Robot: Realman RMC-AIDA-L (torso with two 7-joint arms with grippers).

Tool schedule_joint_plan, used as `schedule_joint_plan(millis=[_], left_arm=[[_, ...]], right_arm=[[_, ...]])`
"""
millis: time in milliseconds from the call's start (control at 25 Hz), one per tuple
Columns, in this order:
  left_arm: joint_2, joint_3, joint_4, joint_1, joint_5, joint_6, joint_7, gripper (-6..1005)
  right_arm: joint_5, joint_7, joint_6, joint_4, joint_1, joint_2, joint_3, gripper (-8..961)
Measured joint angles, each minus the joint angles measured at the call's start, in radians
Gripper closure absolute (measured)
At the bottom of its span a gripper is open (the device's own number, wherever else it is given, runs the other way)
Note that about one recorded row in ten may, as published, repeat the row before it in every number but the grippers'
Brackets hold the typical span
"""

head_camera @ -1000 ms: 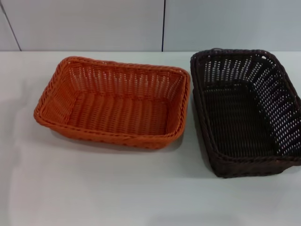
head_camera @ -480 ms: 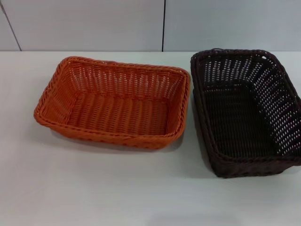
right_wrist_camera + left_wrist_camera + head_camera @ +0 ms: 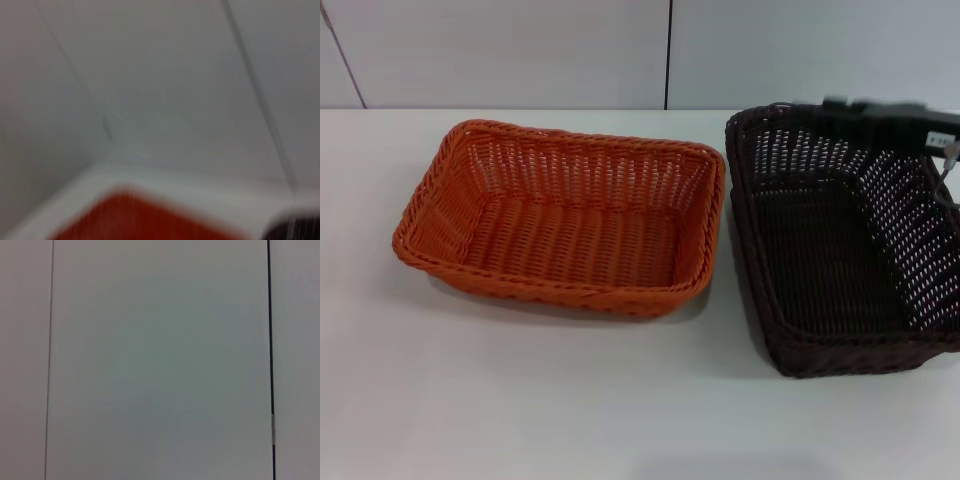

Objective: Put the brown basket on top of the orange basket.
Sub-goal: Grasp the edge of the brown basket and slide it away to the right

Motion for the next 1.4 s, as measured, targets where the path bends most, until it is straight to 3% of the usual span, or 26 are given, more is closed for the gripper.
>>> schedule_joint_plan(millis=[80,160,440,760,1120,1400], left_arm=[[0.000,-0.001,0.001,0.000,0.000,-0.002,0.000,218],[0.000,-0.002,0.006,-0.004,0.000,-0.009,0.000,218],[0.002,-0.019,0.039,-0.023,-0.001,-0.016,0.000,218],[0.002,-0.040,0.042,-0.023,-0.001,-0.019,0.000,217],[0.002,-0.056,0.045,-0.022,-0.001,-0.022,0.000,217],[0.001,-0.056,0.045,-0.016,-0.001,-0.022,-0.001,218]], right_arm=[[-0.157,0.156,-0.152,-0.002,0.078,-0.031,0.043,295],[-0.240,0.230,-0.304,-0.014,0.128,-0.047,0.084,295],[-0.308,0.287,-0.619,-0.247,0.168,-0.039,0.170,297],[-0.498,0.310,-0.952,-0.280,0.281,-0.072,0.191,297],[-0.657,0.275,-0.989,-0.301,0.329,-0.087,0.183,296],[-0.699,0.249,-0.942,-0.302,0.329,-0.070,0.082,296]])
